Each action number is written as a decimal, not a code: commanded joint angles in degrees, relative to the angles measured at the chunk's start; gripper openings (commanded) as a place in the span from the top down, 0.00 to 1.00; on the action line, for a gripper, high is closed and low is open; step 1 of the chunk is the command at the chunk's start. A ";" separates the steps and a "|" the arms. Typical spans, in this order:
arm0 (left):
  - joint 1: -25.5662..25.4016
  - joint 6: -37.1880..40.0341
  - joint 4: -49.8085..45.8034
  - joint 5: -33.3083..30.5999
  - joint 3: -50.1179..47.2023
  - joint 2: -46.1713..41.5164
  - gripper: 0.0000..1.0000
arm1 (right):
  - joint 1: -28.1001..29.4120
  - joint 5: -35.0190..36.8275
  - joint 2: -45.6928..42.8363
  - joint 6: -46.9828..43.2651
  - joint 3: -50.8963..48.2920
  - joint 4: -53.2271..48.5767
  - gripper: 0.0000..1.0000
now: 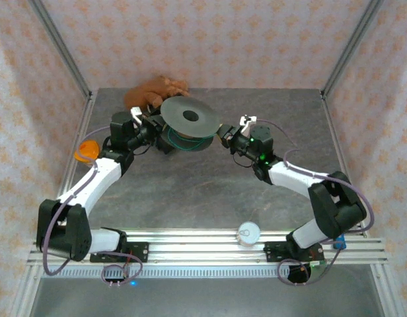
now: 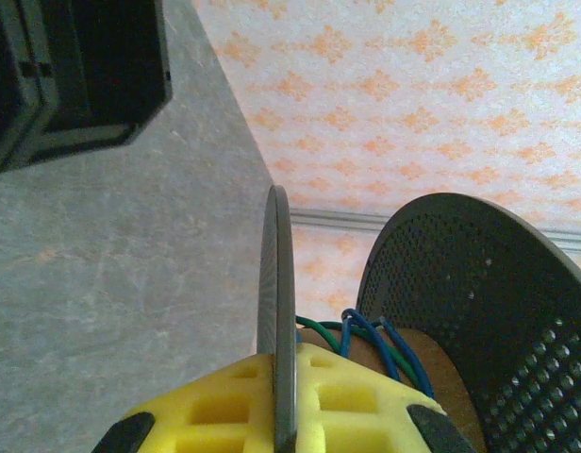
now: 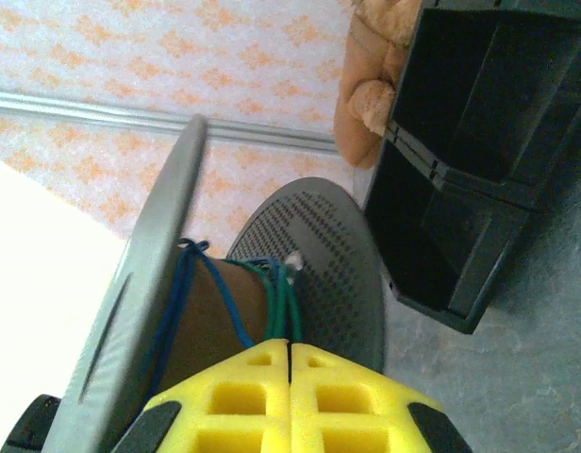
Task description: Wrap the cables
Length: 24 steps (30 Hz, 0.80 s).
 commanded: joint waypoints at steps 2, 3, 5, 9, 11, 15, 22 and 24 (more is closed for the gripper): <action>0.61 4.06 1.34 -17.77 4.91 -5.17 1.00 | 4.69 4.63 -4.76 -2.78 -1.54 -5.43 1.00; -0.22 5.08 0.16 -19.67 5.03 -5.38 1.00 | 6.28 6.57 -4.82 -2.31 -1.39 -5.42 1.00; -1.79 6.56 -1.83 -23.26 5.34 -5.72 1.00 | 9.03 10.13 -4.60 -1.09 -0.81 -5.37 1.00; -3.90 6.00 0.05 -27.84 3.74 -5.53 1.00 | 14.16 15.60 -2.17 3.29 0.07 -2.30 1.00; -4.70 6.30 -0.16 -30.21 3.40 -5.59 1.00 | 16.05 17.37 -1.09 5.03 0.16 0.66 1.00; -6.99 9.17 -1.86 -34.82 3.53 -5.73 1.00 | 19.59 19.72 0.07 5.59 2.45 2.74 1.00; -8.28 11.98 -3.87 -37.39 3.60 -5.65 1.00 | 21.37 19.61 1.04 3.39 4.55 2.59 1.00; -8.40 12.35 -4.14 -37.29 3.84 -5.64 1.00 | 21.45 18.97 1.53 2.92 4.70 2.84 1.00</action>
